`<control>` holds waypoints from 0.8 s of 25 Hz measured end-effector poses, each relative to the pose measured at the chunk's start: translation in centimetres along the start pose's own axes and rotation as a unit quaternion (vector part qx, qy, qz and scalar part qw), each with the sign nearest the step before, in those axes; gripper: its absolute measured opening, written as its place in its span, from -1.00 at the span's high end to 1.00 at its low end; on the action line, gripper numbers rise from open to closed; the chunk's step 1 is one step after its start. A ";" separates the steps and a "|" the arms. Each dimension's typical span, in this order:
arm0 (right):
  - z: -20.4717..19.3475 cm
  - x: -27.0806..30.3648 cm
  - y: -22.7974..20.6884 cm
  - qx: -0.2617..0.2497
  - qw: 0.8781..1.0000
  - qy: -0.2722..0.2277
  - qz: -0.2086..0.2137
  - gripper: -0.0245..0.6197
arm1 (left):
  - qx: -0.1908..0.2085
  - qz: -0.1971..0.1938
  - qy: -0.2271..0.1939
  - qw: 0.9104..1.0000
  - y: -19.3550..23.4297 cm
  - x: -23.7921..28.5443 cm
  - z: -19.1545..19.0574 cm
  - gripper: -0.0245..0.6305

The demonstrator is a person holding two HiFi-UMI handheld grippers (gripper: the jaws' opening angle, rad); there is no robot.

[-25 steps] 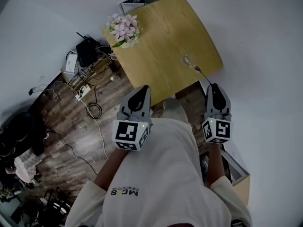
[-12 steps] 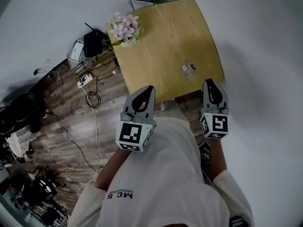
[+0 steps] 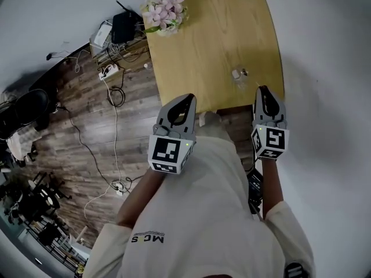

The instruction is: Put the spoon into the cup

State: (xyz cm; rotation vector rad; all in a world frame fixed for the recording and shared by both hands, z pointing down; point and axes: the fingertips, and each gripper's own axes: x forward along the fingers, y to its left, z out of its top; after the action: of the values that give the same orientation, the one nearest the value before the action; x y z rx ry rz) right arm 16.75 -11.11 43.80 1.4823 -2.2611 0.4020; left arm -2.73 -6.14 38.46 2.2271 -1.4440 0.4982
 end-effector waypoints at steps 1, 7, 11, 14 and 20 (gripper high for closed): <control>-0.4 0.4 -0.1 0.002 1.000 0.004 0.002 0.73 | -0.003 0.003 0.004 1.000 0.2 0.3 -0.4 0.89; -3.4 2.1 -0.5 0.013 0.999 0.029 0.011 0.73 | -0.023 0.017 0.034 0.999 0.1 2.3 -3.2 0.89; -5.0 3.2 -0.4 0.020 0.999 0.041 0.015 0.73 | -0.027 0.014 0.046 0.998 -0.5 3.5 -4.3 0.89; -6.0 4.1 0.0 0.016 0.998 0.047 0.023 0.73 | -0.037 0.012 0.055 0.998 -0.6 4.3 -5.2 0.89; -8.1 6.1 0.1 0.007 0.997 0.068 0.027 0.73 | -0.040 0.005 0.071 0.997 -0.7 5.8 -6.6 0.89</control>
State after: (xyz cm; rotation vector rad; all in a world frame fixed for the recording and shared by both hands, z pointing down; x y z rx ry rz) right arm 15.90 -12.34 53.79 1.3587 -2.1988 0.5195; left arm -0.23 -6.77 46.91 2.0785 -1.3774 0.5789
